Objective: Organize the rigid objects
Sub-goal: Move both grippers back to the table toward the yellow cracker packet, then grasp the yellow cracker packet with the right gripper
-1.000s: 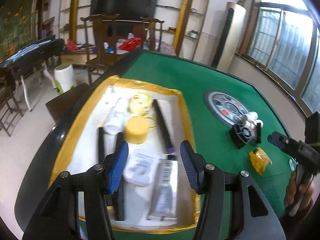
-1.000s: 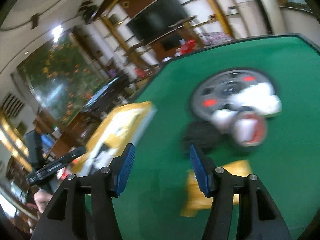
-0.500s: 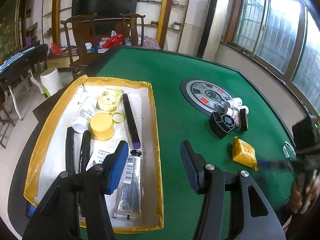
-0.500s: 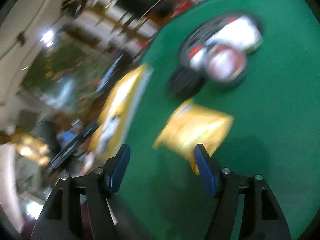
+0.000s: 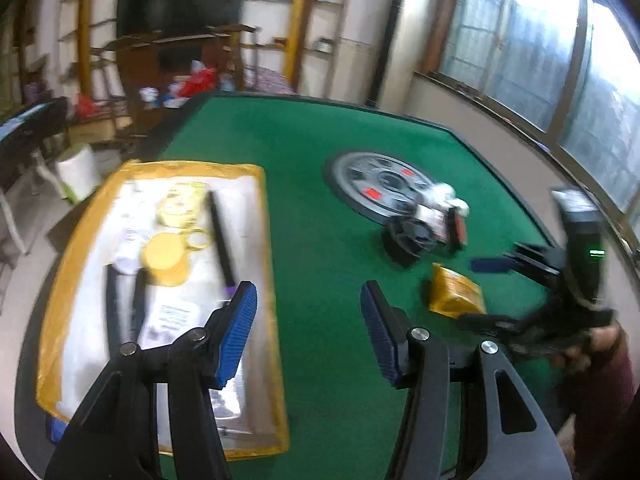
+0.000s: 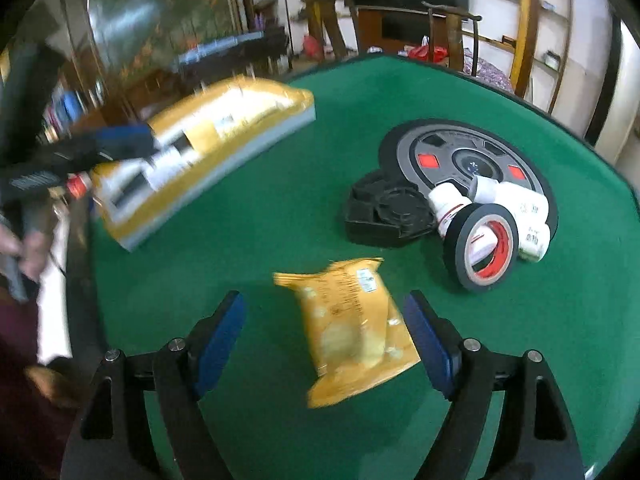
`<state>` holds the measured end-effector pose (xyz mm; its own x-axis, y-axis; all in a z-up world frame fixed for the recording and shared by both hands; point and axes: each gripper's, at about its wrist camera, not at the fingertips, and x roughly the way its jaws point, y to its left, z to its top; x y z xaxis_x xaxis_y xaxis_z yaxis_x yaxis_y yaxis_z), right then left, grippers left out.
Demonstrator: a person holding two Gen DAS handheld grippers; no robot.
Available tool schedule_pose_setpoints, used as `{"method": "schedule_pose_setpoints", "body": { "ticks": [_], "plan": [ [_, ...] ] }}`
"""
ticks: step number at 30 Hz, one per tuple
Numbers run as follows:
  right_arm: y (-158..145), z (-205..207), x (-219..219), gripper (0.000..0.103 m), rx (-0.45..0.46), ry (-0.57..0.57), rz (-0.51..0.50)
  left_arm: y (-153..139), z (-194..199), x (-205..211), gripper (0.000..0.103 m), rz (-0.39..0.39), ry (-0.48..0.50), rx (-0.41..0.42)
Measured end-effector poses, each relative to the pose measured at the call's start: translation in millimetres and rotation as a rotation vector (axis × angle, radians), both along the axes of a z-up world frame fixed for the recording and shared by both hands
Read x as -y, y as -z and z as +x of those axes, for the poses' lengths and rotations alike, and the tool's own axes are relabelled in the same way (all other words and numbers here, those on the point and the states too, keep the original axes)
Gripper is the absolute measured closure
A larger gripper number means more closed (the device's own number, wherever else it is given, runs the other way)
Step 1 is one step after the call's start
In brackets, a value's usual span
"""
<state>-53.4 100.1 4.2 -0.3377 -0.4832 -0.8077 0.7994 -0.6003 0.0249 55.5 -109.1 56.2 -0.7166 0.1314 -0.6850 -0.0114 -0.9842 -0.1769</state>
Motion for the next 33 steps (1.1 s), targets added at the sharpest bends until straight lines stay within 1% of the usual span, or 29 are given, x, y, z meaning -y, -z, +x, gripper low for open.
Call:
{"method": "schedule_pose_setpoints", "body": {
  "ticks": [1,2,3,4,5,9,11,15,18,21,23,25,28,30,31,32,33],
  "plan": [
    [6,-4,-4,0.026,0.013,0.001,-0.007,-1,-4,-4,0.042,0.013,0.032,0.014],
    [12,-9,-14,0.027,0.051,0.003,-0.04,-2,-9,-9,0.038,0.024,0.06,0.025],
    [17,-13,-22,0.036,0.101,0.006,-0.103,-3,-14,-15,0.033,0.033,0.08,0.031],
    [17,-11,-28,0.053,0.101,0.012,-0.125,-4,-19,-21,0.028,0.037,0.091,0.04],
    [18,-12,-31,0.058,0.104,0.017,-0.126,-5,-27,-29,0.026,0.035,0.106,0.056],
    [5,-19,-60,0.058,0.146,0.076,-0.229,-5,-57,-60,0.026,-0.008,0.134,0.073],
    [0,-21,-73,0.058,0.14,0.114,-0.257,0,-74,-74,0.026,-0.006,0.171,0.114],
    [-4,-32,-108,0.058,0.173,0.22,-0.327,16,-104,-100,0.026,-0.042,0.18,0.201],
    [-6,-41,-127,0.058,0.197,0.296,-0.38,25,-117,-116,0.026,-0.071,0.173,0.224],
    [-12,-46,-131,0.058,0.206,0.323,-0.412,33,-123,-125,0.026,-0.14,0.134,0.226],
    [-15,-47,-131,0.058,0.212,0.327,-0.423,39,-128,-129,0.026,-0.162,0.123,0.239],
    [-18,-46,-130,0.058,0.211,0.326,-0.43,44,-134,-131,0.026,-0.158,0.122,0.252],
    [-19,-47,-128,0.058,0.213,0.318,-0.434,56,-145,-131,0.026,-0.163,0.091,0.268],
    [-19,-49,-128,0.058,0.213,0.322,-0.431,63,-146,-129,0.026,-0.158,0.071,0.254],
    [-18,-50,-129,0.058,0.215,0.328,-0.432,65,-145,-127,0.03,-0.148,0.064,0.25],
    [-17,-51,-129,0.058,0.219,0.332,-0.431,66,-143,-126,0.031,-0.138,0.058,0.239],
    [-15,-52,-128,0.058,0.224,0.333,-0.425,66,-139,-125,0.041,-0.132,0.058,0.213]
  ]
}}
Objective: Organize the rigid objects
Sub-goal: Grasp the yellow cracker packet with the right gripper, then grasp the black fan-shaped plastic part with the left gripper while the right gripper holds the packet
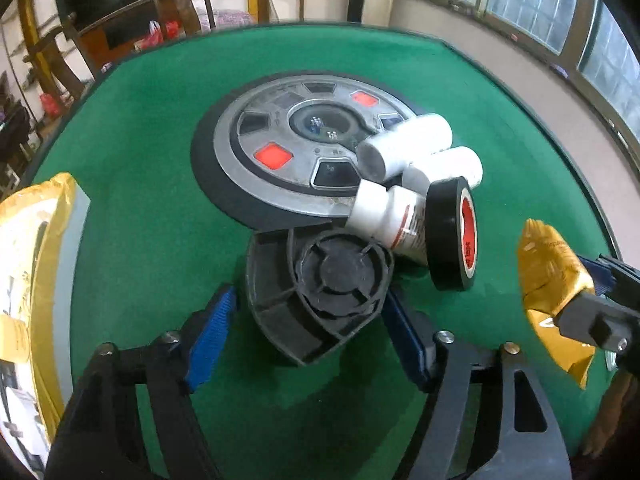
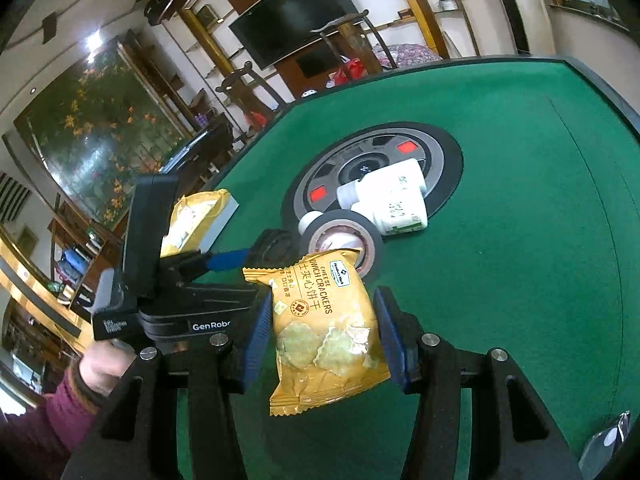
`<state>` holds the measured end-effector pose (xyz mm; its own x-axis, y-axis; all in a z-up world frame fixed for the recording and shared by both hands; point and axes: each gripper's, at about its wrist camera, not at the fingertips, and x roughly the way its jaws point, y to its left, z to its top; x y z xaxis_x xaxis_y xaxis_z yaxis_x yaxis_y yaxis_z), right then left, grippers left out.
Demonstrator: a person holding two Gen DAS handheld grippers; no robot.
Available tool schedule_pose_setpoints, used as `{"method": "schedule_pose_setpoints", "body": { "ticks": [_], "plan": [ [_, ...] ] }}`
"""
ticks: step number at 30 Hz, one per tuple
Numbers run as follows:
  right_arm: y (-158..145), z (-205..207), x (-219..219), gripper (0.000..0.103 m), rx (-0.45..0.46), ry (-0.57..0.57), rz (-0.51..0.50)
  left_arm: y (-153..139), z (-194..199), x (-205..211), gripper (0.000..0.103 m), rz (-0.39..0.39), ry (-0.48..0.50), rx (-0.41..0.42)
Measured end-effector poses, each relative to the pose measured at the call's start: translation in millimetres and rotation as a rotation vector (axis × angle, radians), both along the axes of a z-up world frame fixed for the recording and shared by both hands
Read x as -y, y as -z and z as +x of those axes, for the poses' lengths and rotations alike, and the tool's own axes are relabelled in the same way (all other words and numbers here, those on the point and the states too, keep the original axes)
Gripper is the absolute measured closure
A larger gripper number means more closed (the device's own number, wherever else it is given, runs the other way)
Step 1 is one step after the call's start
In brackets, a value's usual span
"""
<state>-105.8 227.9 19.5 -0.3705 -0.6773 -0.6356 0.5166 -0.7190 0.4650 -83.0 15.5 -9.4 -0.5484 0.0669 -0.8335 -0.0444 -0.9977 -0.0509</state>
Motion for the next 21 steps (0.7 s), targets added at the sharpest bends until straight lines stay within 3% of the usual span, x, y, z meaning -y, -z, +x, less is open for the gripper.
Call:
{"method": "schedule_pose_setpoints", "body": {
  "ticks": [10,16,21],
  "plan": [
    [8,2,14,0.058,0.001,-0.035,0.056,-12,43,13,0.046,-0.019,-0.023,-0.097],
    [15,9,31,0.058,-0.026,-0.072,0.142,-8,48,9,0.046,-0.051,-0.008,-0.108],
    [21,15,42,0.058,-0.045,-0.096,0.204,-8,44,14,0.045,-0.015,-0.001,-0.09]
  ]
}}
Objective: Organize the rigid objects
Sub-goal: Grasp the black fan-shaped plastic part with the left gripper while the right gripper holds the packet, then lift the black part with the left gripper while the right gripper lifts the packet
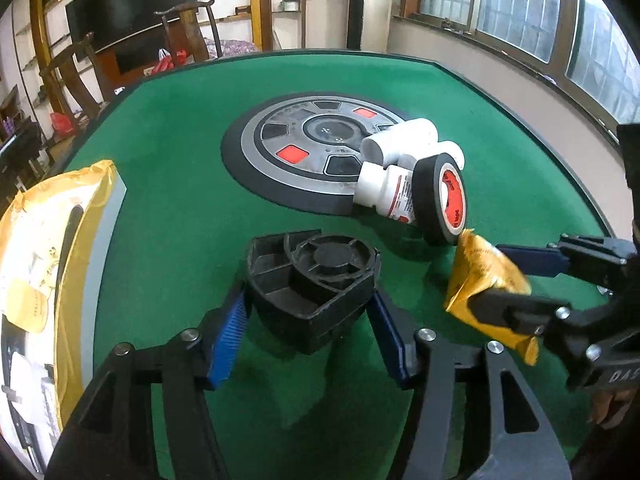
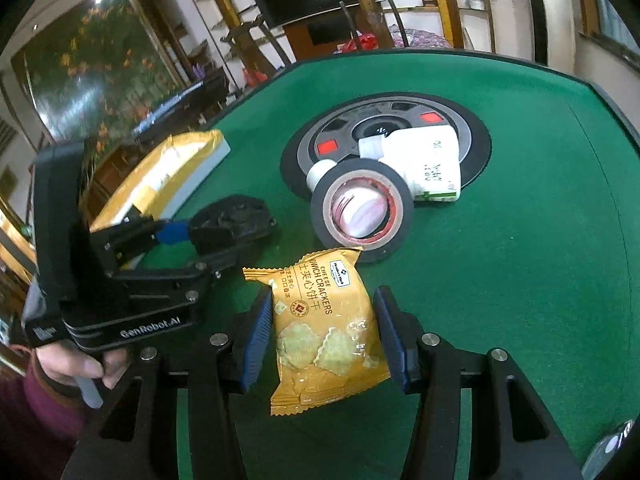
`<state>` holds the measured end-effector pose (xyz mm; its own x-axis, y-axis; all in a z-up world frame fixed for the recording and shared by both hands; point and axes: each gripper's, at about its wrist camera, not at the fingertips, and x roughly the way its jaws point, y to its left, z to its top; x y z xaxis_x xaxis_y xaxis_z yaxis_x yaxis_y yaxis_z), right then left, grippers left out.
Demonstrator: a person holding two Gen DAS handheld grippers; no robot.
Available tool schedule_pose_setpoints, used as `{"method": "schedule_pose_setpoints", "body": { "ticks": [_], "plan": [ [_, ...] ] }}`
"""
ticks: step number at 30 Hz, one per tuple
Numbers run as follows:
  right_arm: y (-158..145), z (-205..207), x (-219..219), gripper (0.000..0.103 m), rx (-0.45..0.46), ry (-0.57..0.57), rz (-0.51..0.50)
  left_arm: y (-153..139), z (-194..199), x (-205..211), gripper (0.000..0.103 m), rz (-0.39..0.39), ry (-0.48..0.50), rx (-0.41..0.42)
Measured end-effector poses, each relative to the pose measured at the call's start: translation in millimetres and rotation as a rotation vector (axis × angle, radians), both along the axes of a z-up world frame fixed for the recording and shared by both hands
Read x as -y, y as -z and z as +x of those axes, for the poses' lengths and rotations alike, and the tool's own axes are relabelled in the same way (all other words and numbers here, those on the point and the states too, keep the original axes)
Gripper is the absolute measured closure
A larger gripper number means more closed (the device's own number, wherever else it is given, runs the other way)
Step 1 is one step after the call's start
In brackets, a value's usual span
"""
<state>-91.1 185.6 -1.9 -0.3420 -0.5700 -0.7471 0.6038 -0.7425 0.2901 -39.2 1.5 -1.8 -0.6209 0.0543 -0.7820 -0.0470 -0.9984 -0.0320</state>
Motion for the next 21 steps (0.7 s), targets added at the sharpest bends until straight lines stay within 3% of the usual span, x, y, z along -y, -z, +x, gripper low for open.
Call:
{"method": "schedule_pose_setpoints", "body": {
  "ticks": [4,7,11,14,16,21],
  "plan": [
    [1,2,-1,0.058,0.005,-0.001,0.003,5,-8,5,0.036,0.081,0.018,0.062],
    [2,4,-2,0.058,0.008,0.002,0.007,2,-6,4,0.03,0.1,0.034,0.054],
    [4,3,-2,0.058,0.017,0.007,0.017,5,-10,-1,0.029,0.074,0.022,0.059],
    [4,4,-1,0.058,0.015,0.006,0.022,5,-12,4,0.029,0.099,0.011,0.054],
    [4,4,0,0.058,0.013,0.006,0.026,3,-9,8,0.037,0.109,0.005,0.031],
    [5,9,3,0.057,-0.017,0.003,0.066,3,-8,9,0.037,0.091,0.003,0.016]
  ]
}}
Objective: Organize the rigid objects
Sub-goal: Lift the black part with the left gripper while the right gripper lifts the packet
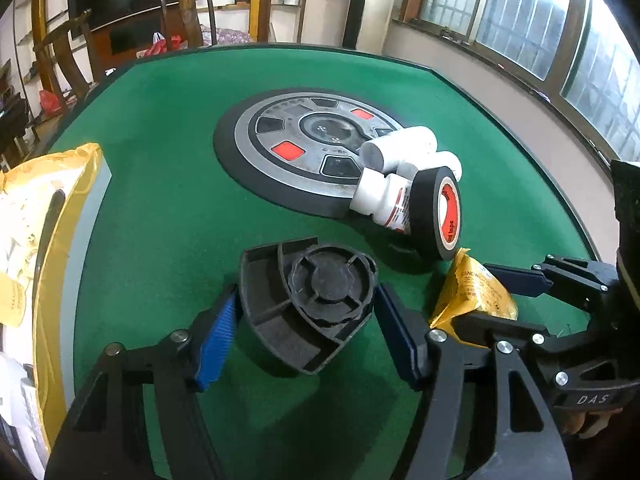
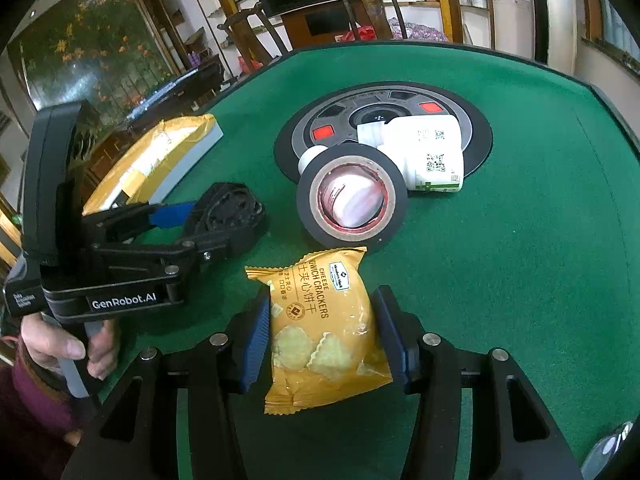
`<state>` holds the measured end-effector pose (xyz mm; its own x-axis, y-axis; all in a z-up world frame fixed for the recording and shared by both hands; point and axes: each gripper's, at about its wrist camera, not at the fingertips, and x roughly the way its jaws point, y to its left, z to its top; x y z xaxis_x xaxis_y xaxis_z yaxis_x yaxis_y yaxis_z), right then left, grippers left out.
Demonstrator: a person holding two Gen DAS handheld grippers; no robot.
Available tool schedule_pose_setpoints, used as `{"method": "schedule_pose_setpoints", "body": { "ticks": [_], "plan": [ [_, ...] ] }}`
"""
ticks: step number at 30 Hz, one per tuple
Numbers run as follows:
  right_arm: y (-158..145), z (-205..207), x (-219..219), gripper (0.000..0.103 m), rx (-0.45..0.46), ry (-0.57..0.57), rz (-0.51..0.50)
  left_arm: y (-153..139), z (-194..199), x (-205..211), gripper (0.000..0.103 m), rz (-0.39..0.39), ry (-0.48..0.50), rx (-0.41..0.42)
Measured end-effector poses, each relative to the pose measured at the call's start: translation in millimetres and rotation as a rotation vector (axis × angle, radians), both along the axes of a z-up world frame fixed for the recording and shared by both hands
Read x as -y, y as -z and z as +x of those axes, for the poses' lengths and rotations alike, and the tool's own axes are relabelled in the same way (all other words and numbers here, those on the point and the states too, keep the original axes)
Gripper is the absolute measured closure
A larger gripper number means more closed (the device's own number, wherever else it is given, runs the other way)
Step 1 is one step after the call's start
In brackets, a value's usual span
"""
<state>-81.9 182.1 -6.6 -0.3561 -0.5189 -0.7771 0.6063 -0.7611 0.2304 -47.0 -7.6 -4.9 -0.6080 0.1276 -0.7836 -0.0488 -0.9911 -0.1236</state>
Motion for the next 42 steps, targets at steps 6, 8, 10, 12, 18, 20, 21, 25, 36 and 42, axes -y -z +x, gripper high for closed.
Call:
{"method": "schedule_pose_setpoints", "body": {
  "ticks": [6,8,10,12,18,20,21,25,36,42],
  "plan": [
    [1,6,6,0.053,-0.032,-0.018,0.049,-1,3,-3,0.037,-0.031,0.0,-0.014],
    [1,11,12,0.051,-0.062,-0.031,0.088,-1,2,-1,0.037,-0.029,-0.005,-0.016],
    [2,13,14,0.05,-0.085,-0.028,0.105,-1,2,1,0.037,-0.03,-0.014,-0.021],
    [3,12,14,0.059,-0.105,-0.023,0.129,-1,2,2,0.037,-0.036,-0.019,-0.025],
    [-9,13,7,0.061,-0.153,0.0,0.092,-8,7,1,0.037,-0.072,-0.036,-0.078],
    [-11,10,3,0.061,-0.157,0.02,0.072,-11,9,1,0.037,-0.08,-0.042,-0.096],
    [-13,9,2,0.061,-0.155,0.026,0.06,-13,9,2,0.037,-0.085,-0.046,-0.105],
    [-23,7,-6,0.061,-0.172,0.055,-0.005,-16,12,0,0.037,-0.119,-0.063,-0.137],
    [-30,3,-8,0.061,-0.194,0.101,-0.048,-23,18,-6,0.037,-0.188,-0.079,-0.206],
    [-28,3,-8,0.061,-0.185,0.106,-0.047,-23,17,-5,0.037,-0.186,-0.082,-0.207]
  ]
}}
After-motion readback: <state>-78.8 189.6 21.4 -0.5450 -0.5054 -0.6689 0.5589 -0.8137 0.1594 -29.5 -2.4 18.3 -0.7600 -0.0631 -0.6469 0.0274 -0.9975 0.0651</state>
